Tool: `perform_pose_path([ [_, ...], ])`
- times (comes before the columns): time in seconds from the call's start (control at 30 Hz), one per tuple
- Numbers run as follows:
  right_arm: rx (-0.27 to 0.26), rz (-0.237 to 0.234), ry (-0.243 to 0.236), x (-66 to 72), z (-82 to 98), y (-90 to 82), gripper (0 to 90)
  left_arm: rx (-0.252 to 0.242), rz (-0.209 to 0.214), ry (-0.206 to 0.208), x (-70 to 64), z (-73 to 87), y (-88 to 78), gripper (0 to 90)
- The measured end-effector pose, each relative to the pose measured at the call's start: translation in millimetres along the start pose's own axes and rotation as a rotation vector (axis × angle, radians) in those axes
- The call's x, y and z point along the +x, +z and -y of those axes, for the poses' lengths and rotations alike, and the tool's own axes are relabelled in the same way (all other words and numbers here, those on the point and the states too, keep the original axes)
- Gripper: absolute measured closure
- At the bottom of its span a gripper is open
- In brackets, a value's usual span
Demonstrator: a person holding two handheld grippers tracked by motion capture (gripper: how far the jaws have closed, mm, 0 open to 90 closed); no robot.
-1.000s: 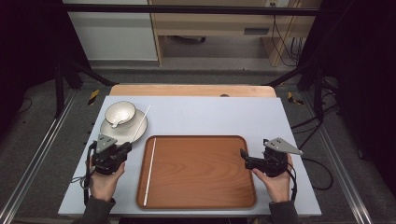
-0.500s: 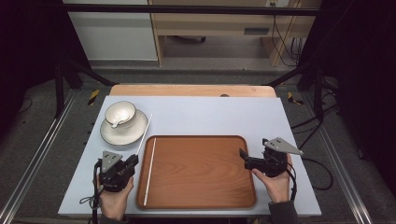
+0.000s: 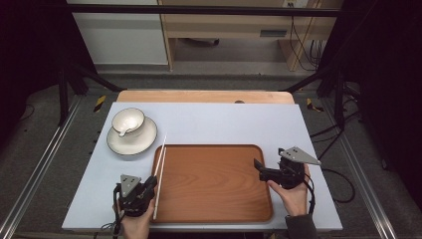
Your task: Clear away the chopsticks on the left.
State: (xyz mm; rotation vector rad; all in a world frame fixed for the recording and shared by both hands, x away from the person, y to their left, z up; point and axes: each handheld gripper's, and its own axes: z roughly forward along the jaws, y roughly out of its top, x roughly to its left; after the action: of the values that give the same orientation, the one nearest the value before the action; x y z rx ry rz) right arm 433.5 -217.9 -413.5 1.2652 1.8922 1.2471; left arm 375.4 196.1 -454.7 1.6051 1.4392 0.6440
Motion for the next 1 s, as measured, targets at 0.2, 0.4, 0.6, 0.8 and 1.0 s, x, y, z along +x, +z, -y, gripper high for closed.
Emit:
perform_pose_path([
  [0.2,0.005,-0.002,0.000,0.6,0.5,1.4,6.2,0.020,0.001,0.002,-5.6,9.7,8.4,84.4],
  [0.4,0.007,-0.004,-0.002,1.1,0.8,2.5,6.3,0.050,0.001,0.002,-6.9,14.5,15.8,84.4],
  [0.6,0.013,-0.006,0.000,1.0,1.4,3.1,6.3,0.063,-0.006,-0.008,-7.9,17.1,19.3,84.3],
  [0.8,0.008,-0.005,-0.001,0.9,0.9,2.5,6.3,0.080,-0.004,-0.001,-12.6,19.2,23.3,84.3],
  [1.0,0.014,-0.004,-0.004,0.9,1.4,3.2,6.3,0.104,-0.008,0.007,-15.5,20.2,26.3,84.3],
])
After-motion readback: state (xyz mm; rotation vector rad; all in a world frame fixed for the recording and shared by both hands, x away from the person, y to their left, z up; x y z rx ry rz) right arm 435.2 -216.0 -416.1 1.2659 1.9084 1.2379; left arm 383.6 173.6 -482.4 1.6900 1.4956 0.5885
